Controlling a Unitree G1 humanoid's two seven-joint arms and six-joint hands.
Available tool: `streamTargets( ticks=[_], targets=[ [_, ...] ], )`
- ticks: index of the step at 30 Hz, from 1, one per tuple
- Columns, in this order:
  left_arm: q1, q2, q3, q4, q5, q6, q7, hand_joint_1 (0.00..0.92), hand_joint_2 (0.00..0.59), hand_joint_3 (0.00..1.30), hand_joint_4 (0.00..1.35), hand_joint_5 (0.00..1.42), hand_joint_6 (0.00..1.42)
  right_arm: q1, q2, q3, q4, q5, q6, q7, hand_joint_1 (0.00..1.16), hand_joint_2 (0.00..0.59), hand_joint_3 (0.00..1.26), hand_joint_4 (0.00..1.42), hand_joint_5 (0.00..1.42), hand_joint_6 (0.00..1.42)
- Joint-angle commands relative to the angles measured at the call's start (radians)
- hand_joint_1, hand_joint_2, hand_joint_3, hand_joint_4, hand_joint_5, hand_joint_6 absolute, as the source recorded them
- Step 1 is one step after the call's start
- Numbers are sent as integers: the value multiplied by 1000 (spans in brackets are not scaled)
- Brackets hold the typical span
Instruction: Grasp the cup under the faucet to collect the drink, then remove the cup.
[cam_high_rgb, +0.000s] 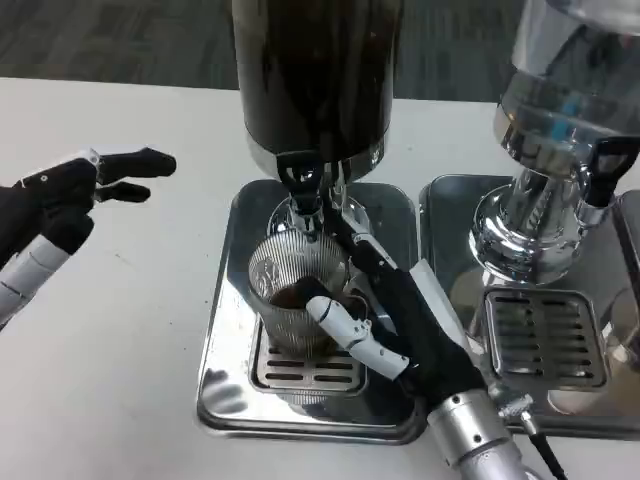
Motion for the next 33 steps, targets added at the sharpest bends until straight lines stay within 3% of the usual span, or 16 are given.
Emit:
streamTargets(
  ticks=[1,6,19,25,33],
  targets=[
    [30,4,10,5,-1,4,14,0,122,404,291,221,312,-25,1,1,20,16,-1,30,339,249,36,28,67,39],
    [44,4,17,7,-3,6,22,0,122,426,298,223,312,-39,4,1,36,34,11,73,333,236,0,0,19,6],
    [45,9,20,28,-1,5,26,0,128,459,320,231,312,-58,2,0,76,49,2,99,230,217,0,0,0,0],
    [45,13,21,40,-4,4,23,0,128,461,322,234,312,-76,-9,17,94,28,7,119,199,214,0,0,0,0],
    [42,19,22,48,-6,5,20,0,130,467,324,234,312,-88,-20,31,102,12,15,134,317,209,0,0,0,0]
  ],
)
